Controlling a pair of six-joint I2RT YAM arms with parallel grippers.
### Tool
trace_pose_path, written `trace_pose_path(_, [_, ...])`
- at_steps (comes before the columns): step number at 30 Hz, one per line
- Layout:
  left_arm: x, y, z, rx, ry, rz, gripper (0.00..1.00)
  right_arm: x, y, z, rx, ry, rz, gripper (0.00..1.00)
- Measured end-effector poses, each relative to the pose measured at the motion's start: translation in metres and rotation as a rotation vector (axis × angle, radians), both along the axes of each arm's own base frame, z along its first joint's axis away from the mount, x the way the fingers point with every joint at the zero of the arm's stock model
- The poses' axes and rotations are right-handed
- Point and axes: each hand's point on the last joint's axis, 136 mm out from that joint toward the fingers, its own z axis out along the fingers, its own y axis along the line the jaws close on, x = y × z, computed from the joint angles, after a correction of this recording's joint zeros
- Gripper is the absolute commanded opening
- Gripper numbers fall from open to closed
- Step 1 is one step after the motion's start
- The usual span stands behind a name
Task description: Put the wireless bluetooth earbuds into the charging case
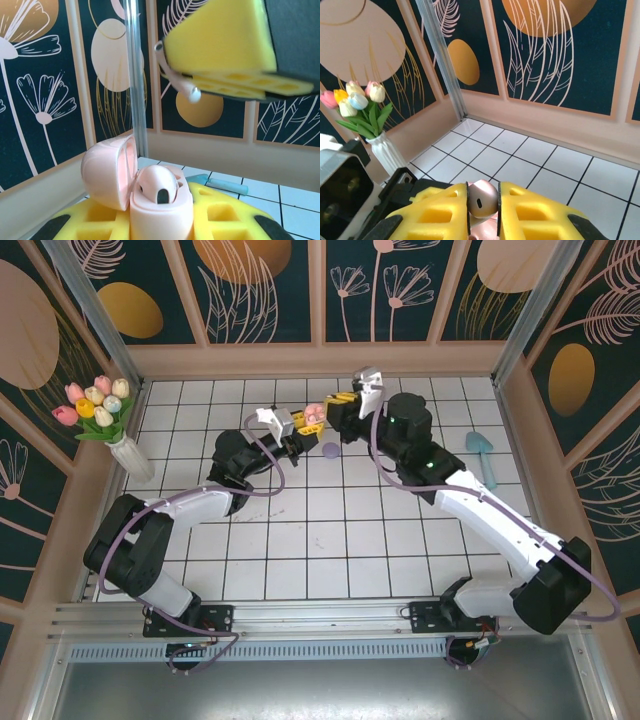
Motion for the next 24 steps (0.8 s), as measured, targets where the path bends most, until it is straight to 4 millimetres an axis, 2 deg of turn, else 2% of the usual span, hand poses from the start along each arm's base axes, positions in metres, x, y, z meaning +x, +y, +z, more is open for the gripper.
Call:
trace_pose_path(5, [0.0005,-0.0003,0.0001,0.0,0.004,-0.001,0.0,0.0021,-0.001,-0.0085,-0.063,-0.045,-0.038,0.18])
trace_pose_path(14, [0.001,-0.0007,-0.0019,0.004,0.013,-0.001,0.0,0.0061,-0.005,-0.0077,-0.121,-0.108,-0.081,0.18])
trace_pose_path(24, [0.0013,-0.0008,-0.0031,0.007,0.018,-0.001,0.0,-0.0001,0.002,-0.008,-0.173,-0.155,-0.075,0.17])
